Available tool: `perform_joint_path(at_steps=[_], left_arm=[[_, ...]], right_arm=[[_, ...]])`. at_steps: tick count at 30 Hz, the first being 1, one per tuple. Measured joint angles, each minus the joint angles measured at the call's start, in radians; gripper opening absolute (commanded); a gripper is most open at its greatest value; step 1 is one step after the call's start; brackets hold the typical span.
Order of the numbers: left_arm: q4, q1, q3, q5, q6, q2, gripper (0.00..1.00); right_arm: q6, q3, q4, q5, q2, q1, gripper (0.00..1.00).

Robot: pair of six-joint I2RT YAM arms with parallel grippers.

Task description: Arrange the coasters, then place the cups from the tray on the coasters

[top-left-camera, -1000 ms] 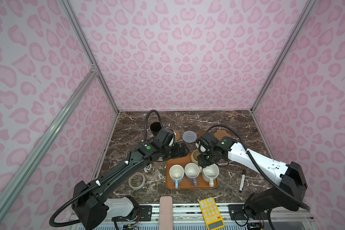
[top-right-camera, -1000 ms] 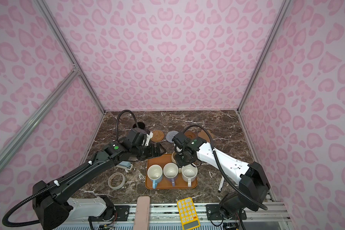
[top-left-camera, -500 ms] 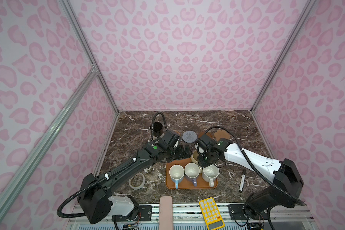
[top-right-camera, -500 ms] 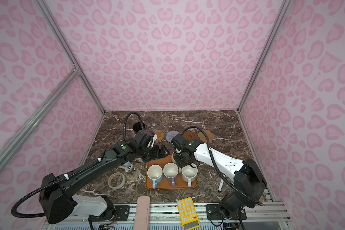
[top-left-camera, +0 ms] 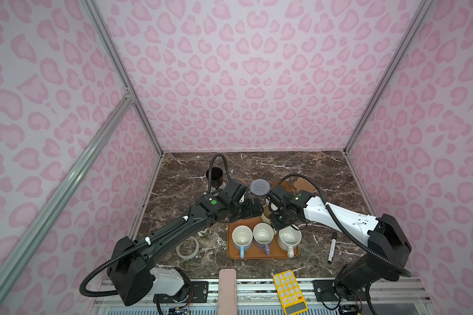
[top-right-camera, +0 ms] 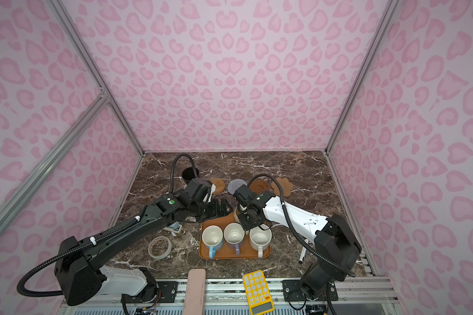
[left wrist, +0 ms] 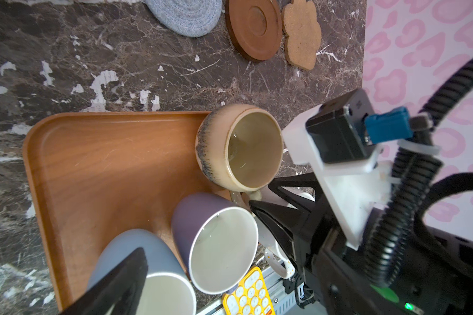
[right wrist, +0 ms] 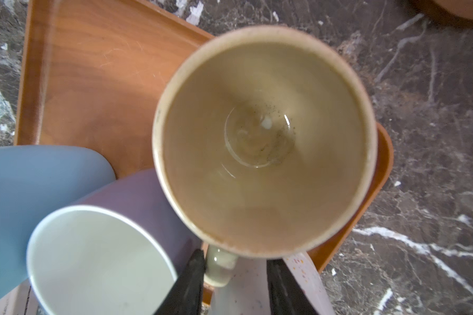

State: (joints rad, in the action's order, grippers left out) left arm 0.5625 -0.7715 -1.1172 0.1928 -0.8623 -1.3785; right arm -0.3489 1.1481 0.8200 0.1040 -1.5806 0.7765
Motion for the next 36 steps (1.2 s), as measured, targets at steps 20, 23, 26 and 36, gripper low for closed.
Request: perform_joint_path(at_steps=[20,23,26,36], left_arm=[[-0.056,-0.001,0.044,-0.055,-0.031,0.041,0.97],[-0.063,-0.001,0.047,-0.062,-0.034,0.043,0.97],[-0.064,-0.001,0.047,-0.064,-0.035,0.043,0.97],[-0.084,-0.001,0.068,-0.082,-0.053,0.047,0.97]], right_arm=[[-0.016,-0.054,-0.072,0.004,-0.008,-0.005,0.25],[-0.023,-0.06,-0.081,-0.008,-0.005,-0.006,0.2],[-0.025,-0.068,-0.094,-0.015,0.008,-0.006,0.15],[-0.024,-0.075,-0.106,-0.018,0.018,-0.006,0.0]])
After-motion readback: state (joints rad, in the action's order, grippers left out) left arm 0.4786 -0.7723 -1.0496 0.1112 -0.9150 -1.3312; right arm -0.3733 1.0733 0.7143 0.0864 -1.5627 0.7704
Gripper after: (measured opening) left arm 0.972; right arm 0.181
